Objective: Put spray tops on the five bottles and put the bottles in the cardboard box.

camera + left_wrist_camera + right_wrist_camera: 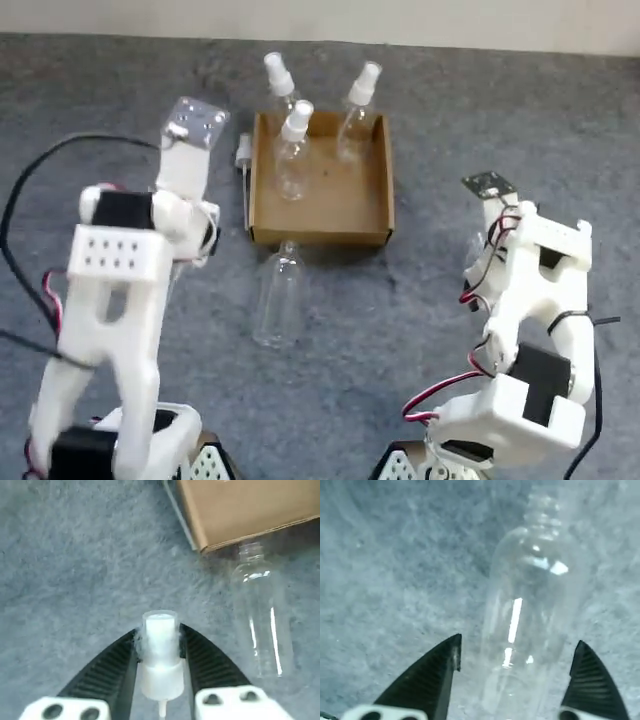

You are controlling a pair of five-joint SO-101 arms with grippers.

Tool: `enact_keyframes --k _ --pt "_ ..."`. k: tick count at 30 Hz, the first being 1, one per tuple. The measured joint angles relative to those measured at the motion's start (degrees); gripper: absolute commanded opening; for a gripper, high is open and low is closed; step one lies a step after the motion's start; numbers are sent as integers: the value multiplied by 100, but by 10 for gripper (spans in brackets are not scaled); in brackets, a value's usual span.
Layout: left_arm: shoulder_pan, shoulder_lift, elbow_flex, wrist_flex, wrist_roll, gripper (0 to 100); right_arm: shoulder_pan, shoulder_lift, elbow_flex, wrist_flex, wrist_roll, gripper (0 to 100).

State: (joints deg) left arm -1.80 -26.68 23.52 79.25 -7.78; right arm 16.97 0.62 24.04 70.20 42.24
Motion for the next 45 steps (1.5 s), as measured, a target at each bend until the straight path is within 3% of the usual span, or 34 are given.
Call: enact_keyframes --k 4,11,17,25,32,40,45 --pt "35 -651 985 -615 193 4 -132 0 -149 0 -413 281" --pt "44 -1143 2215 -1503 229 4 -229 53 -712 237 -466 282" --pt "44 -1152 2374 -1749 229 4 -448 193 -844 299 -484 283" --pt "44 -1152 2400 -1767 229 4 -448 1565 -2075 308 -484 272" --pt "53 -1169 2444 -1767 229 4 -325 1864 -2268 299 -484 0" --pt "53 -1204 2444 -1776 237 4 -308 1459 -2268 905 -484 3" --pt "53 -1424 2444 -1776 246 4 -1011 -185 -2136 1090 -1125 3"
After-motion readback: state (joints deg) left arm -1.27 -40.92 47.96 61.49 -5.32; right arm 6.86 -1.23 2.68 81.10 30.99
